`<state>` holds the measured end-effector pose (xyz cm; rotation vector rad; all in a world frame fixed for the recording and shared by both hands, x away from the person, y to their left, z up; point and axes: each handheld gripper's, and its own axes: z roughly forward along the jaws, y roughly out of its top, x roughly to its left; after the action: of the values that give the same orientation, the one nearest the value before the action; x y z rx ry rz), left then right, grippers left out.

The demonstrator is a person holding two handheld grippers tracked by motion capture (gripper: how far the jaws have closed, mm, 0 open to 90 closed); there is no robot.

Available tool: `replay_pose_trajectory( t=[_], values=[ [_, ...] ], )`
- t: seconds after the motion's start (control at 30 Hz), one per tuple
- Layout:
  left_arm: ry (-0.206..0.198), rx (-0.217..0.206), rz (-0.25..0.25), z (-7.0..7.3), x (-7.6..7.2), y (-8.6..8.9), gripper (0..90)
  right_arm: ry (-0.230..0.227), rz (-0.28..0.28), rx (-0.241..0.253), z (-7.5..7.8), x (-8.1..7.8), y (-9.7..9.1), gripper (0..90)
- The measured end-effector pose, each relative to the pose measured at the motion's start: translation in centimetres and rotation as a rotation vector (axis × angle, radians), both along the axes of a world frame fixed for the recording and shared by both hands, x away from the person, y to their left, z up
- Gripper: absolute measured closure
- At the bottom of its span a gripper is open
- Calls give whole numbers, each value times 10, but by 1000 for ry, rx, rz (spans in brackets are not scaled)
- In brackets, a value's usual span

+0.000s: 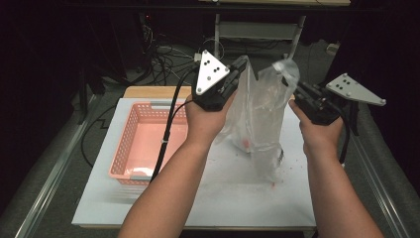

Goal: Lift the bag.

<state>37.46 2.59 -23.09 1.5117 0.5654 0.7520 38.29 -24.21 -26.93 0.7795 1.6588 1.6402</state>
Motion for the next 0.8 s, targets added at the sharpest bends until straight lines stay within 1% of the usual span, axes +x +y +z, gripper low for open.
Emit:
replay_pose_trajectory(
  t=[0.1, 0.17, 0.27, 0.3, 0.33, 0.47, 0.5, 0.57, 0.63, 0.67, 0.7, 0.73, 0.77, 0.8],
  values=[
    [22, 11, 8, -9, 5, -1, 885, 37, -7, -9, -14, 6, 0, 900],
    [56, 19, 10, -20, 10, 0, 884, 52, -13, -17, -19, 8, -2, 900],
    [111, 44, 15, -38, 17, 4, 883, 73, -28, -20, -25, 12, -6, 900],
    [122, 54, 18, -45, 17, 5, 882, 76, -33, -24, -26, 12, -8, 900],
    [131, 65, 21, -51, 17, 6, 882, 78, -34, -25, -27, 13, -9, 900],
    [173, 85, 12, -75, 13, 10, 881, 89, -42, -37, -31, 13, -13, 900],
    [185, 84, 5, -81, 10, 11, 880, 92, -45, -41, -33, 13, -14, 900],
    [198, 98, -8, -91, 5, 13, 870, 97, -51, -46, -36, 13, -16, 900],
    [219, 100, -28, -101, -5, 16, 794, 111, -56, -42, -39, 12, -18, 900],
    [239, 92, -43, -107, -11, 17, 758, 113, -58, -50, -41, 11, -20, 900],
    [248, 85, -49, -113, -17, 19, 720, 119, -60, -51, -42, 11, -22, 900],
    [253, 80, -56, -119, -23, 21, 670, 126, -65, -48, -44, 10, -23, 900],
    [265, 80, -53, -125, -29, 23, 617, 125, -65, -58, -46, 10, -25, 900],
    [279, 79, -54, -131, -34, 24, 558, 132, -67, -53, -47, 10, -26, 900]
  ],
)
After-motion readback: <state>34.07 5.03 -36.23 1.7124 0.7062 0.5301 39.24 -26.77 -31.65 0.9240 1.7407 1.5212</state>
